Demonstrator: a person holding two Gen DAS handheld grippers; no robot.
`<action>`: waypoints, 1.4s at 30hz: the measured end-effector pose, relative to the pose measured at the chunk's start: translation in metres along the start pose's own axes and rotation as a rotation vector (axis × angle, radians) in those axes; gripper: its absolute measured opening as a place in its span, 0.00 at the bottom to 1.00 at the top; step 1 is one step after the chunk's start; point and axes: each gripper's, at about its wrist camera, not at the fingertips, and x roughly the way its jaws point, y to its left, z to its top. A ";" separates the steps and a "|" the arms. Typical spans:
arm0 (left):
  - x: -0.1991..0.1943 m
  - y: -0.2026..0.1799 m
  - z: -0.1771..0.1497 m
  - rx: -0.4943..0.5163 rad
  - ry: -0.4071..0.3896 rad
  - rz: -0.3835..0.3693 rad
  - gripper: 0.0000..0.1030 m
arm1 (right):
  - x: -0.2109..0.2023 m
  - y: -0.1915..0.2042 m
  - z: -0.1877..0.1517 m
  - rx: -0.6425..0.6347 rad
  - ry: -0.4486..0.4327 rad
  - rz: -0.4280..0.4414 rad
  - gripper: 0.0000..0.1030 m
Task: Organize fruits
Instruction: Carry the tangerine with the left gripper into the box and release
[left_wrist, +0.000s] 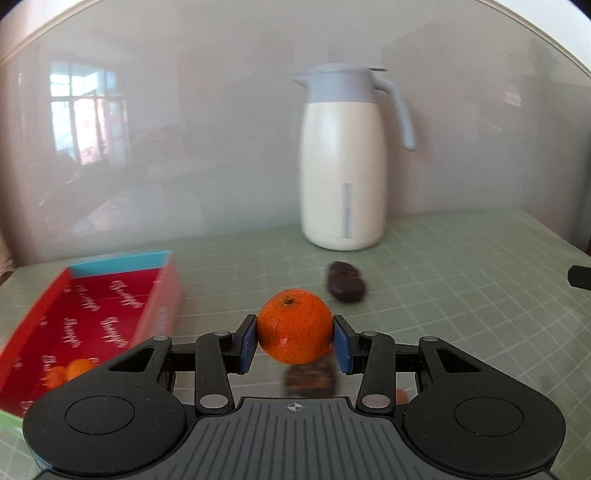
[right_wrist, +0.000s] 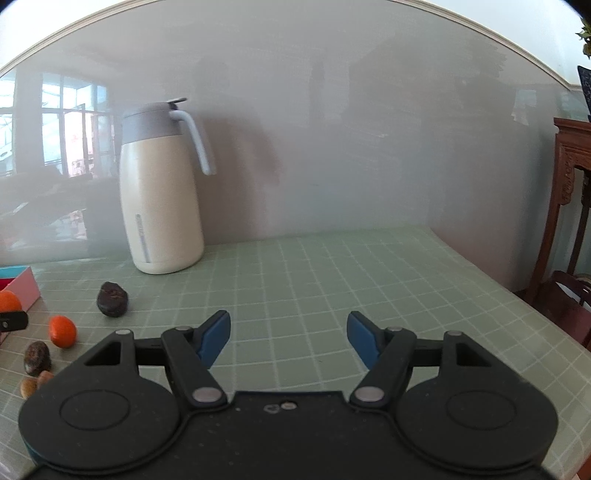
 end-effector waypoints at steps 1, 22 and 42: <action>-0.001 0.006 0.000 -0.004 -0.003 0.009 0.42 | 0.000 0.004 0.001 -0.003 -0.001 0.004 0.68; -0.021 0.149 -0.024 -0.166 0.007 0.231 0.42 | 0.004 0.087 0.006 -0.078 0.000 0.113 0.68; -0.021 0.174 -0.040 -0.187 -0.015 0.336 0.89 | 0.007 0.108 0.002 -0.109 0.011 0.126 0.68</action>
